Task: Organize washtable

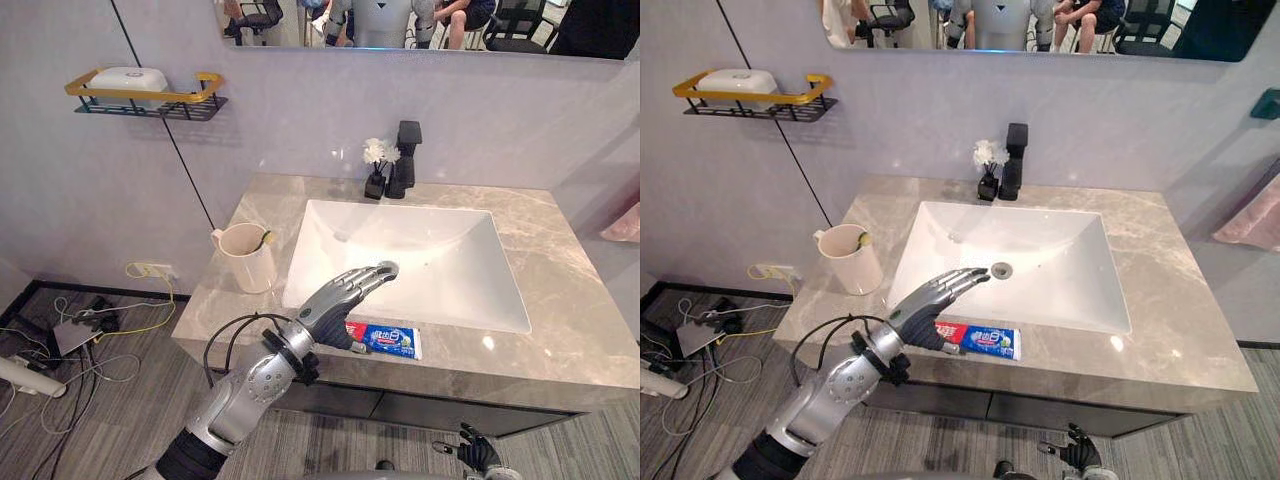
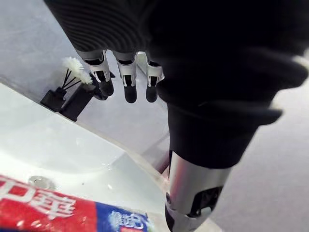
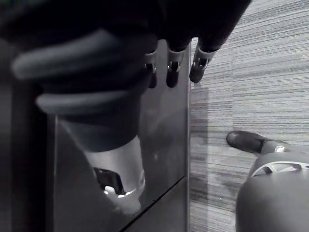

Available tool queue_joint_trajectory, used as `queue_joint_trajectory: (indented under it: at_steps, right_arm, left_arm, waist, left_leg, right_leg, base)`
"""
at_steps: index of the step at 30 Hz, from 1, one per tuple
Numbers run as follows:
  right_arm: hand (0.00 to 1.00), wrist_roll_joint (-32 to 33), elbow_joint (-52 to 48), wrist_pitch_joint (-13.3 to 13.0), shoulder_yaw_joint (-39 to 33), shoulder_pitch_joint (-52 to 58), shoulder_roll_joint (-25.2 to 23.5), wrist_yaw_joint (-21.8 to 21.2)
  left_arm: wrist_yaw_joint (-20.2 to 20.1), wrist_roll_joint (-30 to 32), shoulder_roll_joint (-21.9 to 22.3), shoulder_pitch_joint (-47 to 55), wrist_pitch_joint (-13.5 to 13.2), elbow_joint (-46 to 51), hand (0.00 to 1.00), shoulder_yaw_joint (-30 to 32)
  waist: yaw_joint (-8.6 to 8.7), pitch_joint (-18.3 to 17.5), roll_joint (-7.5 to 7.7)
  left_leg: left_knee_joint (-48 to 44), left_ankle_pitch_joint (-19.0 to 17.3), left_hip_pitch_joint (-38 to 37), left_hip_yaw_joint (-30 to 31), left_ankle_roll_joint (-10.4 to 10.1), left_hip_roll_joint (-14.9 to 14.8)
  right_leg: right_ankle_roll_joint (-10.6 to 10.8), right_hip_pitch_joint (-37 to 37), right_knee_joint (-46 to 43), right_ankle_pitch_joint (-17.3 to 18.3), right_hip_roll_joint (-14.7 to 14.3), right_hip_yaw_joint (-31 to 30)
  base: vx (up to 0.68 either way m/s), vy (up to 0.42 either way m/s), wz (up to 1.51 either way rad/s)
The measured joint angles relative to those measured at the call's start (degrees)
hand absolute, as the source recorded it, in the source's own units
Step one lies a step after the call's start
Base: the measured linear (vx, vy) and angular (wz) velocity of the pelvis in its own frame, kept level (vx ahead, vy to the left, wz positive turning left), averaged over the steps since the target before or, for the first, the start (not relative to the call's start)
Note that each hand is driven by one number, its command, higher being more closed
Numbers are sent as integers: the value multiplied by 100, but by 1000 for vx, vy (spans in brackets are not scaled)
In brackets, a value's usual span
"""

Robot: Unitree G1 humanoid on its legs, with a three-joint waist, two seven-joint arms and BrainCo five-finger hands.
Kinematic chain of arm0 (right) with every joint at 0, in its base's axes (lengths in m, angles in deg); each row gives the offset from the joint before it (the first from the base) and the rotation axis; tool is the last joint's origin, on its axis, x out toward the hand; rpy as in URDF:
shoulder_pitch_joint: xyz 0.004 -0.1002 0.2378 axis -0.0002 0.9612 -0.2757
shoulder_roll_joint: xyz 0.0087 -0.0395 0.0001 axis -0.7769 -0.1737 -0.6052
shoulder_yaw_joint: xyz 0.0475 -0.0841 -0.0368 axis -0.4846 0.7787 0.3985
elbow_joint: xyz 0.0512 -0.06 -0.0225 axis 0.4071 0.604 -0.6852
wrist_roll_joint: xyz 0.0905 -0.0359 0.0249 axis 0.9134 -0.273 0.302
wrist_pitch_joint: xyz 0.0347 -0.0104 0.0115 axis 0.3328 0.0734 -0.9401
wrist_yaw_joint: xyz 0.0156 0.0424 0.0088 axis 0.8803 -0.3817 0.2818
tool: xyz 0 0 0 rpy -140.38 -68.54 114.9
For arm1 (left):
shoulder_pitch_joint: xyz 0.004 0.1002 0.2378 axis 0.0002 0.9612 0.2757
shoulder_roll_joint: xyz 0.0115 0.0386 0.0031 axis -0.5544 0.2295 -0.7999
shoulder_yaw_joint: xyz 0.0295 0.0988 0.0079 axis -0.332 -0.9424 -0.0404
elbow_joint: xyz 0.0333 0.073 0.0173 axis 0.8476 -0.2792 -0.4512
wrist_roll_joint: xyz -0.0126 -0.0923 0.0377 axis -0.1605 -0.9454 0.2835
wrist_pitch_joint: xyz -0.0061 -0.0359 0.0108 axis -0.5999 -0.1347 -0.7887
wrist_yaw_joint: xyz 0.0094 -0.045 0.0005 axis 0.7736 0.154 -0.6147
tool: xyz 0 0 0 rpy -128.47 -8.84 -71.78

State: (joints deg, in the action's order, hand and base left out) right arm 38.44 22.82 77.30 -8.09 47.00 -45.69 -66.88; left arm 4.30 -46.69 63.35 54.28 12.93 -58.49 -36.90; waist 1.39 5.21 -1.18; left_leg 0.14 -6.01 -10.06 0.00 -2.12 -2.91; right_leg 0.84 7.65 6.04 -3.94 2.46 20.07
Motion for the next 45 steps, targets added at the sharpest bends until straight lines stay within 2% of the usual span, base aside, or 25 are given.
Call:
queue_joint_trajectory:
  at_steps: [9, 24, 38, 39, 45]
  right_arm:
    - [0, -1, -1, 4, -7, -1, -75, 2]
    - [0, -3, -2, 27, -21, -40, -131, 2]
    - [0, -6, -24, 34, -21, -78, -151, -1]
    - [0, -6, -27, 35, -21, -80, -151, -1]
    - [0, -7, -32, 35, -20, -84, -150, -5]
  left_arm:
    - [43, 433, 124, 112, 134, -320, 0, 17]
    - [252, 576, 216, 330, 318, -340, 0, 502]
    - [263, 725, 218, 372, 314, -385, 0, 688]
    - [262, 762, 219, 372, 310, -396, 100, 693]
    - [238, 901, 206, 470, 305, -464, 100, 696]
  waist:
    - [98, 95, 6]
    - [100, 139, -11]
    - [118, 149, -18]
    - [118, 149, -18]
    - [122, 154, -34]
  left_leg:
    - [31, -1, -2, -10, -2, -14]
    - [103, -1, -77, -87, 0, -12]
    - [102, -4, -100, -156, -2, -26]
    - [102, -4, -103, -158, -2, -25]
    - [102, -4, -109, -163, -2, -25]
  right_leg:
    - [2, -15, 1, 5, -14, -12]
    - [33, -12, 0, 29, -19, -107]
    - [33, -15, 1, 28, -32, -161]
    - [33, -13, 1, 28, -32, -164]
    - [33, -12, 1, 28, -33, -175]
  base:
    - [-1, 11, 0]
    - [14, 34, -2]
    - [-1, 9, -1]
    - [0, 0, 0]
    - [0, 0, 0]
